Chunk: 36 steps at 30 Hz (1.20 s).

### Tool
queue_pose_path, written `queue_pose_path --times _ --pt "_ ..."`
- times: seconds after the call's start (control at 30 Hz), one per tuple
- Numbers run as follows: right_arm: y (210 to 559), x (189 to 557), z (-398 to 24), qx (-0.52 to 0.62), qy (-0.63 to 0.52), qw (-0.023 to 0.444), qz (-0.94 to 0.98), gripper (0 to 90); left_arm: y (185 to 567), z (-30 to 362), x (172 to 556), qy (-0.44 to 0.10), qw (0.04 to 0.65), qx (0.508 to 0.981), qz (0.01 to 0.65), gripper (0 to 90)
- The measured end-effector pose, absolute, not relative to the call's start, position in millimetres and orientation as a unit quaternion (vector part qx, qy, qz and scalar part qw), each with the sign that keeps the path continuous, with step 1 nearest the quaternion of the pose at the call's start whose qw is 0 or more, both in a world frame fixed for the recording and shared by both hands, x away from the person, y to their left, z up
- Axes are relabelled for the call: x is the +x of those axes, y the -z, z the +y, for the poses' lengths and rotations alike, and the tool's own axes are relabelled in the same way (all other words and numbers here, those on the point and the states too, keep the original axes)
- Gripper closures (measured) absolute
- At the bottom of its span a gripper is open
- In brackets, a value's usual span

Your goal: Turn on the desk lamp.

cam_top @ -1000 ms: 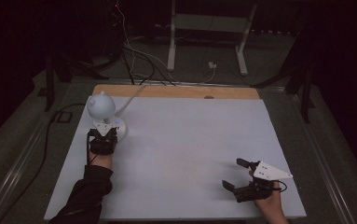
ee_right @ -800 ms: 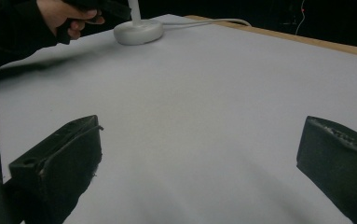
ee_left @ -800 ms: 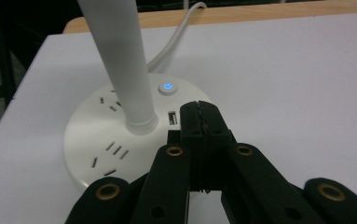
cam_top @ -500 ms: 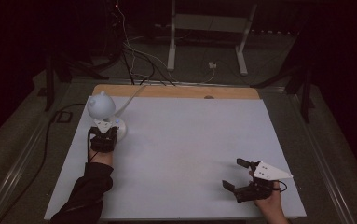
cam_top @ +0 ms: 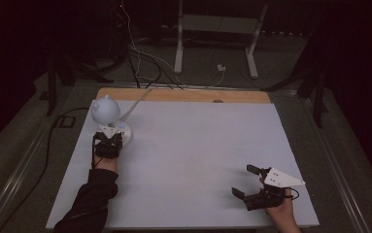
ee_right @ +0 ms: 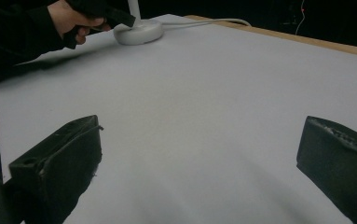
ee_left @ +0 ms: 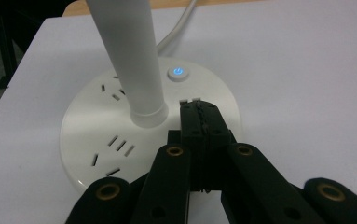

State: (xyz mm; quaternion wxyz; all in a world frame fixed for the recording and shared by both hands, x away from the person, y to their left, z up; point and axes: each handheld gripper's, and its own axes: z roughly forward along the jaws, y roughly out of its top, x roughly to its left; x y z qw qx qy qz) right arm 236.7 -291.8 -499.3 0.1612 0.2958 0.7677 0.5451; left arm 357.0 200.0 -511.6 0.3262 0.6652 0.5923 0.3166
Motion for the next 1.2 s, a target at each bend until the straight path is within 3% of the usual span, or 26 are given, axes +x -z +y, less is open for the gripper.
queue_pose_path --times 0.87,1.03,1.2 --pt "500 237 -292 0.297 -0.543 0.160 0.769 0.0 515 194 355 -0.332 0.309 0.672 0.585 90.0" --pt "499 237 -292 0.297 -0.544 0.162 0.767 0.0 509 190 349 -0.357 0.312 0.666 0.576 90.0" --pt "500 237 -293 0.298 -0.545 0.161 0.767 0.0 499 190 345 -0.347 0.331 0.652 0.587 80.5"
